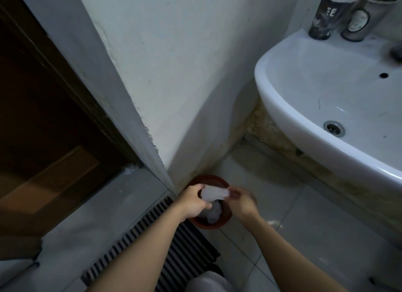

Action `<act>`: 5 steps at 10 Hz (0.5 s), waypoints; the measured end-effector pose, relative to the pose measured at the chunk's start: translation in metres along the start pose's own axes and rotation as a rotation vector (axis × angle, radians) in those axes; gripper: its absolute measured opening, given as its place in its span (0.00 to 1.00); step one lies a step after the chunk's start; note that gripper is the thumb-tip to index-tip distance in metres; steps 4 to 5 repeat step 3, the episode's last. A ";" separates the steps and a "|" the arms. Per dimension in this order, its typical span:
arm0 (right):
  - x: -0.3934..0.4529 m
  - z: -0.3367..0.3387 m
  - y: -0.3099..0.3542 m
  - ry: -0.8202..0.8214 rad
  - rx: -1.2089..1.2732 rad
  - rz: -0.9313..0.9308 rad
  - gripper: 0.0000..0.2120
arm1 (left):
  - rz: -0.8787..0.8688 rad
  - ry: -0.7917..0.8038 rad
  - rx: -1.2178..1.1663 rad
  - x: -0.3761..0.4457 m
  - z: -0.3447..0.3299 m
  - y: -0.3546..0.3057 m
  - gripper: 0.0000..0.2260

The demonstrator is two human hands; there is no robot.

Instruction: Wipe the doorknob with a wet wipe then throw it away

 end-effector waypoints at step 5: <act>0.010 -0.011 -0.084 0.166 -0.245 -0.221 0.10 | 0.077 0.040 0.024 -0.005 -0.009 0.046 0.20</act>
Point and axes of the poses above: each hand's wrist, its own x-axis towards the middle knuckle, its own z-axis out of the back of the hand, y = z × x, the point moved 10 cm from there along x, towards the middle knuckle, and after that the axes turned 15 degrees about x, right-handed, at the moved point
